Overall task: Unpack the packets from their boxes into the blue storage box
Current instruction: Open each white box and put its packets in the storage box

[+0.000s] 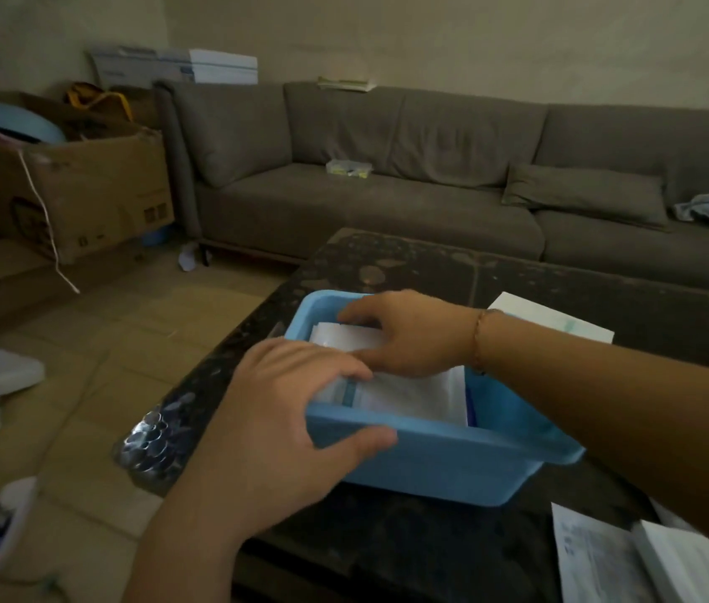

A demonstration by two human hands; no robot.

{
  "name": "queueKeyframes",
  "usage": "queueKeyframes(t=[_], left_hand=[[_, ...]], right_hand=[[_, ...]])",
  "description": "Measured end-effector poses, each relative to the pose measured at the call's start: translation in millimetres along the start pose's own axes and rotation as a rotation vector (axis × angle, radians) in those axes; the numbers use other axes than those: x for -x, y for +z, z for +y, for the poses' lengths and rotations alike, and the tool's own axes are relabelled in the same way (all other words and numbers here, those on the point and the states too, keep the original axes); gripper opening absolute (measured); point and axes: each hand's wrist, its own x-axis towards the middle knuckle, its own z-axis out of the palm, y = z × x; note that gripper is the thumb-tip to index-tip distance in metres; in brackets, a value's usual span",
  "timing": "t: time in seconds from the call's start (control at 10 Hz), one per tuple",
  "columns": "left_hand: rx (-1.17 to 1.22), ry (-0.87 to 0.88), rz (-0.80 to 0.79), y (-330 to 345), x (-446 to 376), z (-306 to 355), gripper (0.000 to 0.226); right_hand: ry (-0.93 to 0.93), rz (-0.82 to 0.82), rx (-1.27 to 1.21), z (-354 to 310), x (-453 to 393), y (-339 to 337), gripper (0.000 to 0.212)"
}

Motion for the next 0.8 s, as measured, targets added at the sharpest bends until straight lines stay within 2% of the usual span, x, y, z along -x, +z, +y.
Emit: queueKeyframes(t=[0.2,0.3,0.4,0.5,0.6,0.7,0.8], left_hand=[[-0.037,0.032,-0.031,1,-1,0,0.042],[-0.036,0.018,-0.051,0,0,-1,0.039],[0.002,-0.027,-0.062,-2,2,-2,0.045],[0.000,-0.061,-0.075,-3,3,1,0.052],[-0.015,-0.046,-0.079,-2,1,3,0.051],[-0.047,-0.025,-0.063,-2,0,4,0.047],[-0.064,-0.019,-0.052,-1,0,4,0.045]], right_hand=[[0.004,-0.014,0.084,-7,2,15,0.050],[0.054,0.078,-0.013,-10,12,7,0.048],[0.184,0.293,-0.240,-6,35,-13,0.042],[0.450,0.320,-0.750,3,62,-20,0.048],[0.692,0.189,-1.277,13,67,-15,0.071],[0.739,0.039,-1.449,5,64,-4,0.095],[0.686,-0.021,-1.393,52,29,25,0.129]])
